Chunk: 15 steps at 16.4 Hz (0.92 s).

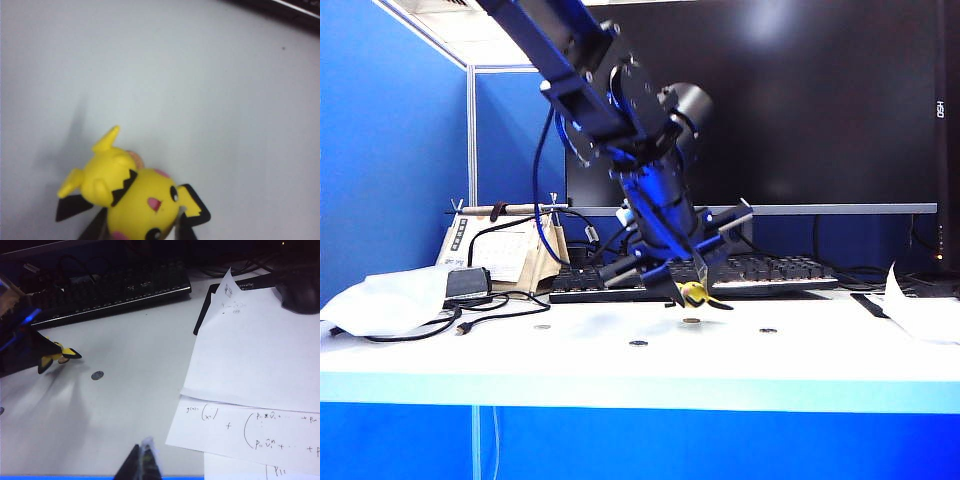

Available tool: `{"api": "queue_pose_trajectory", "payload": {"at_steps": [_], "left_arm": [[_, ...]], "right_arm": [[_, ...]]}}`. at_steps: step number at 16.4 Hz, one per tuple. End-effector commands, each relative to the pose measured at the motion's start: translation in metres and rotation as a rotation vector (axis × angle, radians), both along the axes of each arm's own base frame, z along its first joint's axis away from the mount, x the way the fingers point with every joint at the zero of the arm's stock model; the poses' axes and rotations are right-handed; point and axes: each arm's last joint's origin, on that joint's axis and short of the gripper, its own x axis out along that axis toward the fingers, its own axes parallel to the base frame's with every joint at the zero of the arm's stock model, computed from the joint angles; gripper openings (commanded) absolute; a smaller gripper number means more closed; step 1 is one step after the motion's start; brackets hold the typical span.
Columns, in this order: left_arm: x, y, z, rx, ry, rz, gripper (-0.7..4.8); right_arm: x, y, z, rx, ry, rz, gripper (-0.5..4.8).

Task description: Pick up the doll and place it on the similarly colored coin.

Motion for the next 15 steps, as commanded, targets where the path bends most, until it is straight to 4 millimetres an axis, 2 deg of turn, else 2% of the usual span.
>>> {"api": "queue_pose_trajectory", "payload": {"at_steps": [1, 15], "left_arm": [[0.0041, 0.0009, -0.001, -0.028, -0.006, 0.019, -0.06], [0.0071, 0.0008, -0.0032, -0.058, -0.005, -0.001, -0.06]], "right_arm": [[0.0002, 0.0001, -0.0015, -0.002, 0.004, 0.0, -0.05], [0.0002, 0.0001, -0.0015, -0.003, 0.004, -0.001, -0.05]]}}
